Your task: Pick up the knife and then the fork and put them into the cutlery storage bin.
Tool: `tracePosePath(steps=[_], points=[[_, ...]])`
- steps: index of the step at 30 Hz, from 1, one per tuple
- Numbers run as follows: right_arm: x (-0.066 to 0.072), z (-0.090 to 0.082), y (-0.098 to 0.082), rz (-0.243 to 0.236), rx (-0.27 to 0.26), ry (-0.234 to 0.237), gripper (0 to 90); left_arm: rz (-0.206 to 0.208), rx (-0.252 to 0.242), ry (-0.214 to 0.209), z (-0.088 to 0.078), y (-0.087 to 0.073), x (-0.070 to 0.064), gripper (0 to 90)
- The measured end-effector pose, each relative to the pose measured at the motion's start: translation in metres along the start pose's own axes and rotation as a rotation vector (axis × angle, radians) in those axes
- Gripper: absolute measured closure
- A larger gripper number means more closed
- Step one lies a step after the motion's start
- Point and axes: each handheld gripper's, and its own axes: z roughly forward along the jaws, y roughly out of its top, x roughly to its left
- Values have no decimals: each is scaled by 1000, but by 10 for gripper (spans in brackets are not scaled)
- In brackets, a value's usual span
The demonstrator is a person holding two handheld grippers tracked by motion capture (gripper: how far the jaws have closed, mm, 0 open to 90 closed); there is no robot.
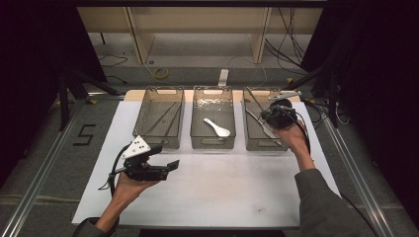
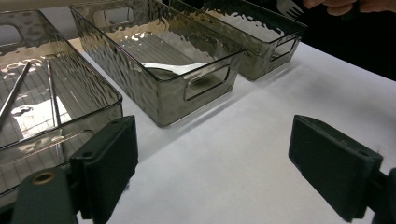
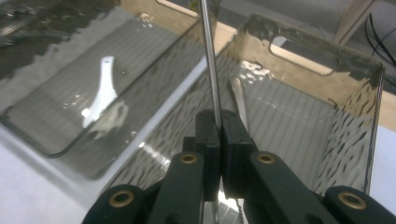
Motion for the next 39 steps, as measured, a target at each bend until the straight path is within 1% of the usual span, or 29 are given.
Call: tracePosePath(steps=[4,7,14,19,23,25,26,29,32,34,36,38,39], points=[[-4,12,2,25,27,-10,878,1,-2,2,0,0,0,152],[-7,19,1,65,42,-10,878,-3,-6,0,-1,0,0,152],[-15,33,-7,131,91,-18,877,1,-8,-3,-1,0,-1,152],[-16,40,-9,149,114,-23,876,2,-3,-8,0,0,-1,152],[-15,45,-11,157,129,-19,873,13,9,-13,2,-1,-4,150],[-14,48,-12,170,138,-13,868,11,9,-15,2,-1,-4,150],[-14,49,-12,180,144,-11,854,10,9,-15,2,-1,-3,149],[-15,48,-11,208,130,16,728,4,-1,-13,1,-1,-3,149],[-13,42,-8,187,105,35,707,0,0,-16,1,-1,-2,149],[-12,37,-7,184,84,47,653,3,5,-16,1,-1,-3,149],[-10,31,-6,181,68,66,619,3,2,-15,1,0,-2,149],[-7,26,-5,171,53,77,573,-6,1,-18,1,0,-2,149],[-5,22,-4,167,44,91,551,-8,2,-21,1,0,-2,149]])
